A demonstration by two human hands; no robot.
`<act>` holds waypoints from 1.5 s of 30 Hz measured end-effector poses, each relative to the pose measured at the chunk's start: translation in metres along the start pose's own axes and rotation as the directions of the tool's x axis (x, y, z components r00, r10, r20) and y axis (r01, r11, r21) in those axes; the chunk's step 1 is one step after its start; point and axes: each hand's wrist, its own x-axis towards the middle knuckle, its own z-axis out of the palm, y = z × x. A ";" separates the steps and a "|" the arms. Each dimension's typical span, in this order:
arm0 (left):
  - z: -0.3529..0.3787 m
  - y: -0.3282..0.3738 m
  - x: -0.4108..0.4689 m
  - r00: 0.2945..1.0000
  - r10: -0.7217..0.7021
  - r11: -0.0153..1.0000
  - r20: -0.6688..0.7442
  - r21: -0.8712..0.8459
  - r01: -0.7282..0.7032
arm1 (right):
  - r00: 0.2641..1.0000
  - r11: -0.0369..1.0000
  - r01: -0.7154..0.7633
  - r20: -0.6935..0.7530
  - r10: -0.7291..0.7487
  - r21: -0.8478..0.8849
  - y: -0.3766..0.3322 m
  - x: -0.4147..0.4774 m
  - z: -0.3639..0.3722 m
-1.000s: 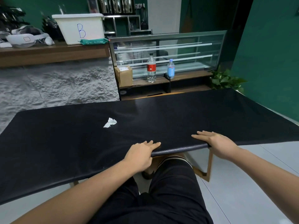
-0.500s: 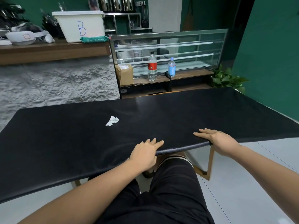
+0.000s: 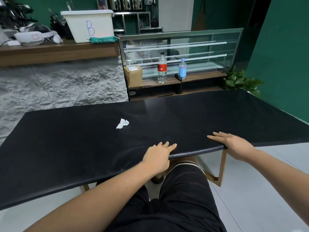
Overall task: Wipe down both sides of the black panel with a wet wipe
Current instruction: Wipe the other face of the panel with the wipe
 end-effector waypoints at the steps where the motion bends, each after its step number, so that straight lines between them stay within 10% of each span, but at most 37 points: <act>1: 0.001 0.000 0.000 1.000 0.001 1.000 -0.001 -0.002 -0.001 | 1.000 1.000 -0.002 0.009 0.002 -0.001 0.000 -0.001 0.000; 9: -0.013 -0.020 -0.011 0.998 0.032 0.973 0.062 -0.232 -0.017 | 0.968 0.998 -0.047 0.249 0.037 0.036 -0.015 0.017 -0.015; 26: -0.039 -0.184 -0.080 0.903 -0.395 0.876 -0.169 -0.366 0.315 | 0.936 0.904 0.345 -0.026 -0.350 0.252 -0.222 0.149 -0.019; 45: -0.003 -0.266 -0.169 0.836 -0.502 0.836 -0.221 -0.371 0.403 | 0.926 0.885 0.377 -0.094 -0.366 0.273 -0.350 0.272 0.021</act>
